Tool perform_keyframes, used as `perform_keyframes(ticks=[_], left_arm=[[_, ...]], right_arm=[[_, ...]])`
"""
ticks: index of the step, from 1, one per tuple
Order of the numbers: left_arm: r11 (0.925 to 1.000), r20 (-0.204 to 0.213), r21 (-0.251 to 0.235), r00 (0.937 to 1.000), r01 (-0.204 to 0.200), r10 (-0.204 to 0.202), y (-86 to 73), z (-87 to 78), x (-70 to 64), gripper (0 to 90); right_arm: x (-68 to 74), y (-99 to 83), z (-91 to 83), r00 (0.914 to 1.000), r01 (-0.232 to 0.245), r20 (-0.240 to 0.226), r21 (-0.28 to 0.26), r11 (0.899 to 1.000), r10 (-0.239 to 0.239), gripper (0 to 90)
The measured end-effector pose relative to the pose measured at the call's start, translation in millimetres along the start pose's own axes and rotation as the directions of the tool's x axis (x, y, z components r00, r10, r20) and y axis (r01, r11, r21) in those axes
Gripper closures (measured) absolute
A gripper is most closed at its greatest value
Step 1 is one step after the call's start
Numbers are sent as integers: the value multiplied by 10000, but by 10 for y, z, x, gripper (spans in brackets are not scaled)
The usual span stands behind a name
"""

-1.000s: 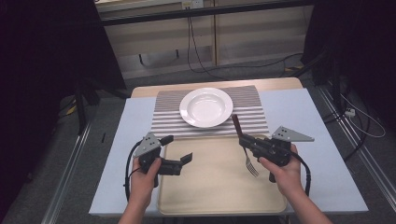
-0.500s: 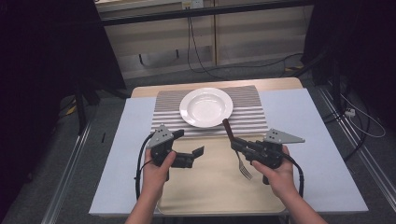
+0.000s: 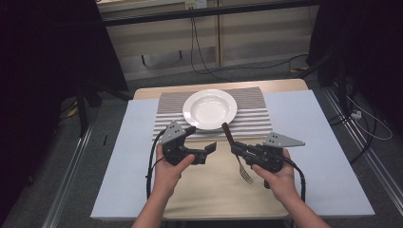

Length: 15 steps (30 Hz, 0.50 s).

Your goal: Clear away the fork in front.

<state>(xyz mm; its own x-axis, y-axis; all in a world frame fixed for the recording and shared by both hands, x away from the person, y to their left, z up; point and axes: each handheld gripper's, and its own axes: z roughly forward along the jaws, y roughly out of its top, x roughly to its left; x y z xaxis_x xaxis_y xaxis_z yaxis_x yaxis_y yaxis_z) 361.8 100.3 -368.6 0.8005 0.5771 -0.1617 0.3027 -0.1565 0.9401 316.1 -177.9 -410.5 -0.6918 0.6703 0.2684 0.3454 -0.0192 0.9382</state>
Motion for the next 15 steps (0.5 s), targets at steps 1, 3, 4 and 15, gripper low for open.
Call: perform_keyframes(ticks=[1,3,4,15], left_arm=[[10000,13,34,10000,40,-40,4,12,1,47],[9999,83,35,9999,124,-125,10,35,1,49],[9999,102,54,9998,153,-154,9,46,-3,54],[9973,509,-2,9960,729,-728,-11,180,-42,300]], right_arm=[[7,-1,6,10000,21,5,13,10000,-21,778],[15,-1,17,10000,69,-6,15,10000,-69,778],[18,-1,21,10000,99,0,19,9999,-99,778],[31,-12,49,9998,182,-72,71,9998,-181,778]])
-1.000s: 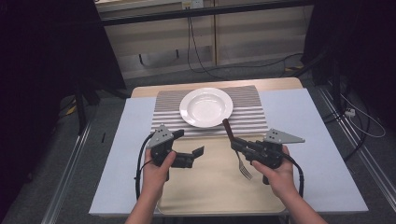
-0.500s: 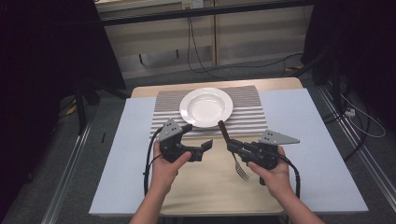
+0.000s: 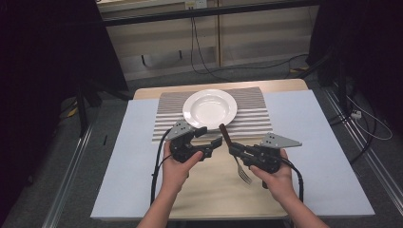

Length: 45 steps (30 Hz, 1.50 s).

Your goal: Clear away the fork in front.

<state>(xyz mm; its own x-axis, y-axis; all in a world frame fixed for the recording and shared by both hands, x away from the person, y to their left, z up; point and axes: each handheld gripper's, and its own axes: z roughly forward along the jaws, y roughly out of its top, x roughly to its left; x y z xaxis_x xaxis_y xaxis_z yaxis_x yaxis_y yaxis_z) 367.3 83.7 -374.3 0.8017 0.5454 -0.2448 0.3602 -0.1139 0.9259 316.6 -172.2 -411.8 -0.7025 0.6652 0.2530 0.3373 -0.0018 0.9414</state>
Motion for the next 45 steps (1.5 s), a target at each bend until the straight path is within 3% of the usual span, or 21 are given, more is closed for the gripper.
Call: perform_keyframes(ticks=[5,10,13,17,20,26,33,36,41,45], left_arm=[[9998,160,-5,9996,213,-212,-6,70,-24,398],[9991,659,-133,9970,406,-397,-11,134,-44,517],[9975,999,-255,9930,652,-624,-22,169,-60,639],[9934,1602,-351,9818,1088,-1018,-10,177,-87,768],[9930,1637,-310,9806,1140,-1075,1,177,-88,782],[9900,1784,-55,9743,1408,-1376,33,77,-5,789],[9913,1575,211,9787,1302,-1319,76,-128,114,793],[9905,1629,342,9771,1333,-1371,84,-193,146,795],[9903,1640,571,9773,1263,-1341,93,-281,181,797],[9878,1727,718,9737,1383,-1488,101,-359,219,799]], right_arm=[[6,-5,17,10000,61,-22,74,10000,-61,777],[16,-7,29,9999,125,-17,87,9999,-125,778],[33,-4,36,9998,176,-44,72,9998,-176,777],[68,5,49,9996,274,-71,20,9996,-274,776],[89,-3,58,9989,450,108,-59,9990,-449,772],[61,-16,-12,9984,568,29,8,9984,-568,736],[-48,-42,-147,9968,655,460,14,9978,-655,630],[-60,-41,-176,9951,759,626,93,9971,-763,535],[-90,-68,-205,9940,785,735,285,9965,-804,497],[-111,-89,-229,9932,734,871,425,9964,-769,453]])
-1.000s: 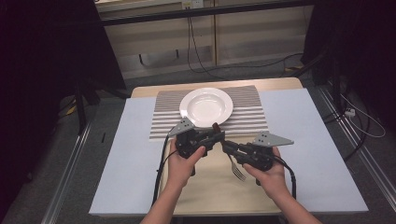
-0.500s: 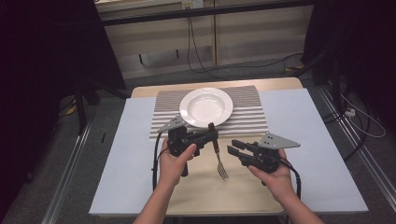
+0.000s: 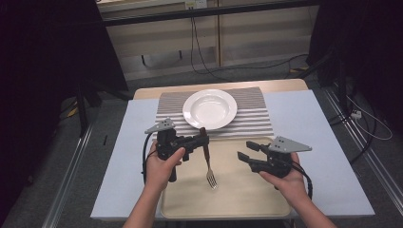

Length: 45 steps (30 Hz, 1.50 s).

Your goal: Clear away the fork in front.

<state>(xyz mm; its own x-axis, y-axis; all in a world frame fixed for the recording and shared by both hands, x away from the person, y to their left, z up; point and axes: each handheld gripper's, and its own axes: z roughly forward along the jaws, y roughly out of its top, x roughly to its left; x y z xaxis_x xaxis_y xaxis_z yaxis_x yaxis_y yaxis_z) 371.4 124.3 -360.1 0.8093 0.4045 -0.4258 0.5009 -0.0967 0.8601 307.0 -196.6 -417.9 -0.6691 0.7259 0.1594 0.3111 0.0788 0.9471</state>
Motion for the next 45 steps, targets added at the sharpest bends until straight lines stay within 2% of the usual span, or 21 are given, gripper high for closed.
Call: perform_keyframes(ticks=[4,10,17,37,45], left_arm=[[9999,-88,132,9999,82,-81,-1,-80,26,800],[9992,-139,279,9996,268,-265,-12,-186,68,803],[9984,-122,371,9991,421,-416,-21,-271,95,805],[9939,-359,889,9974,647,-617,-64,-366,191,807],[9888,-394,1210,9958,868,-826,-105,-371,254,807]], right_arm=[[-22,-12,-35,10000,1,89,4,10000,-1,421],[-48,-42,-75,9998,110,191,111,9999,-112,296],[-82,-74,-118,9994,152,308,327,9994,-162,204],[-183,-147,-315,9974,196,674,586,9981,-235,165],[-212,-168,-366,9973,138,712,641,9979,-184,161]])
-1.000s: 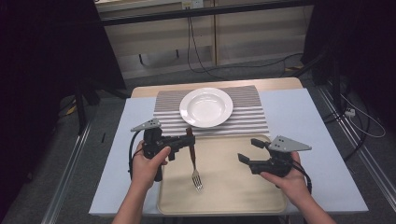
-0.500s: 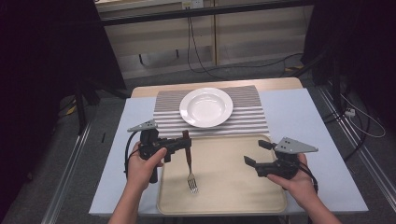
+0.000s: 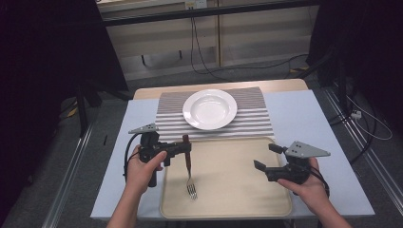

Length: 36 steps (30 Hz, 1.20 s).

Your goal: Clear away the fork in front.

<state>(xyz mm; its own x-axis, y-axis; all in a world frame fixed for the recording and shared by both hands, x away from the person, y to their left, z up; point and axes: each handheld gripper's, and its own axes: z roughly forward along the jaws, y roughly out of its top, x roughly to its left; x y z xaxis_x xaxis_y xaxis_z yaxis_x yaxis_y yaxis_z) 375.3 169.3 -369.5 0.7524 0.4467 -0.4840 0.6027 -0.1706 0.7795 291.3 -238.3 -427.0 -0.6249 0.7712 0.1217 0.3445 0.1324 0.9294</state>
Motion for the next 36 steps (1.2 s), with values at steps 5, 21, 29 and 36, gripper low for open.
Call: perform_keyframes(ticks=[5,21,29,36], left_arm=[[9999,54,-1,9999,137,-137,-41,26,67,807],[9970,-1271,547,9900,-542,608,-269,163,358,707],[9948,-1503,819,9859,-612,730,-356,213,446,672],[9946,-1633,896,9843,-530,672,-427,240,492,652]], right_arm=[[-18,-7,-33,10000,-39,35,-57,10000,39,158],[-71,-73,-45,9998,-214,21,-176,9996,214,154],[-88,-102,-73,9997,-250,9,-160,9996,250,151],[-104,-124,-111,9994,-328,102,-216,9992,330,150]])
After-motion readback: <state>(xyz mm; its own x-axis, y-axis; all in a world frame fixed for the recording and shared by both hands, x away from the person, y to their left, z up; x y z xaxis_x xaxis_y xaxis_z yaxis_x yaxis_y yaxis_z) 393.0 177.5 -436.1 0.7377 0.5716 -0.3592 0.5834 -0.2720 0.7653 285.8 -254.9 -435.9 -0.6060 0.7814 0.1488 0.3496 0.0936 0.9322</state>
